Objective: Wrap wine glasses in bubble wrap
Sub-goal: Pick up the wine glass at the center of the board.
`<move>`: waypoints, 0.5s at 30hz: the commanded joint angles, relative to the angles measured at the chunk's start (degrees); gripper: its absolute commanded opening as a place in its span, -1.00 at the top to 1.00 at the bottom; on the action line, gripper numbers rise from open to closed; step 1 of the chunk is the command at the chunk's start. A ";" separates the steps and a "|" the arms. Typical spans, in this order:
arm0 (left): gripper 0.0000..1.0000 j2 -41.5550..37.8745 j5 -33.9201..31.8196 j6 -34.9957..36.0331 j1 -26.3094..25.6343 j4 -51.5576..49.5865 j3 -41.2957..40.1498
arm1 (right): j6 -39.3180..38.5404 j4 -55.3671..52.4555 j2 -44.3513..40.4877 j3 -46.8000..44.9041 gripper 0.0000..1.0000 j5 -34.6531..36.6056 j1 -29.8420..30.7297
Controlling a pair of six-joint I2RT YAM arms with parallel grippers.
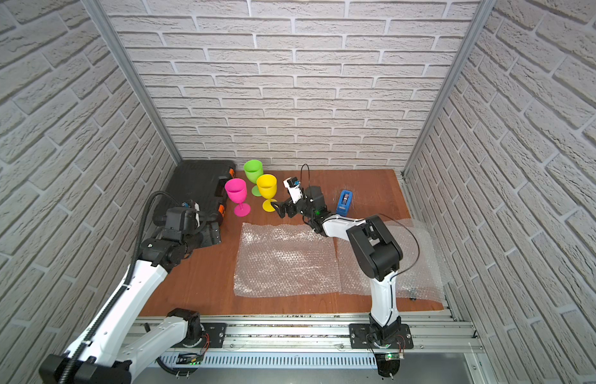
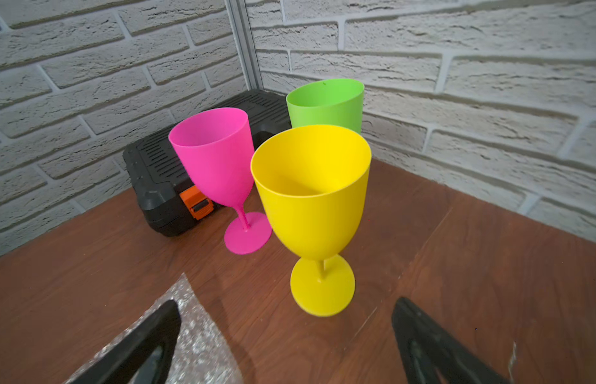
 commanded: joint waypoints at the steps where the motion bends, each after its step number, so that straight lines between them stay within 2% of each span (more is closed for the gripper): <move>1: -0.96 0.10 -1.53 2.02 0.85 0.96 -0.84 | -0.30 11.73 4.00 4.17 -1.00 -0.58 0.34; 15: -0.96 3.45 -0.36 4.15 2.87 2.86 -0.65 | -0.39 9.94 17.85 18.53 -1.00 -2.65 0.59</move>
